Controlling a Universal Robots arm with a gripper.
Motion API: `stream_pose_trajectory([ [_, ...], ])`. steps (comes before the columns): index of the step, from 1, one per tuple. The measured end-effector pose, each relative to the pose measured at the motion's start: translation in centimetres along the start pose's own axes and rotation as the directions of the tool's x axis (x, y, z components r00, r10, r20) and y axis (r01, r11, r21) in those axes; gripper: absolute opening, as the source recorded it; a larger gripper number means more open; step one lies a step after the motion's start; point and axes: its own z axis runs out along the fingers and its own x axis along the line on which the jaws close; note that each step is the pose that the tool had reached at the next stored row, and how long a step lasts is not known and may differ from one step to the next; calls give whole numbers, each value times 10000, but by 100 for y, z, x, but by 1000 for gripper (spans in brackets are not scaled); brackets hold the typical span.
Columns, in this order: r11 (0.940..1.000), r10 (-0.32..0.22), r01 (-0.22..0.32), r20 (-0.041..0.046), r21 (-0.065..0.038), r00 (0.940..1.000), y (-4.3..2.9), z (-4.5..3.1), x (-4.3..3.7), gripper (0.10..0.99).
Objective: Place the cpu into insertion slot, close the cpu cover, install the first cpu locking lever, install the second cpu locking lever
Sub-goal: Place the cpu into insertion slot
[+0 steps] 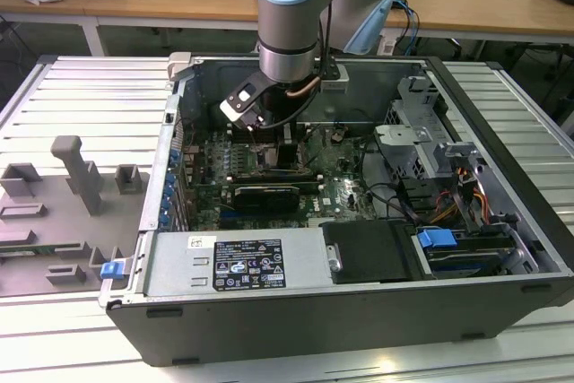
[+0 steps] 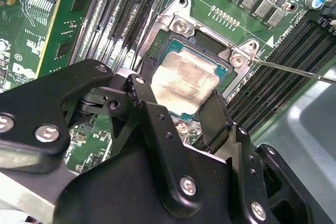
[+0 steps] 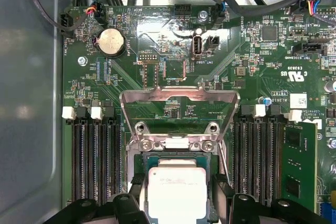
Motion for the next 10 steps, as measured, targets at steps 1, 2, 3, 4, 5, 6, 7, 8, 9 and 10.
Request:
stream_pose_trajectory([
  [1, 10000, 0, 0, 0, -1, 10000, 0, 0, 0, 616],
  [2, 10000, 0, 0, -2, -1, 10000, 0, 0, 0, 616],
  [3, 10000, 0, 0, -2, -1, 10000, 0, -4, 0, 616],
  [4, 10000, 1, -1, -3, -1, 10000, 1, -23, 1, 616],
  [5, 10000, 1, -1, -2, 0, 10000, 1, -40, 1, 616],
  [6, 10000, 1, -1, -2, 0, 10000, 1, -48, 1, 616],
  [7, 10000, 1, -1, -3, 0, 10000, 2, -58, 1, 616],
  [8, 10000, 0, 0, -2, -1, 10000, 2, -73, 1, 616],
  [9, 10000, 0, 0, -2, 0, 10000, 2, -85, 1, 596],
  [10, 10000, 0, 0, -3, -1, 10000, 3, -91, 2, 596],
])
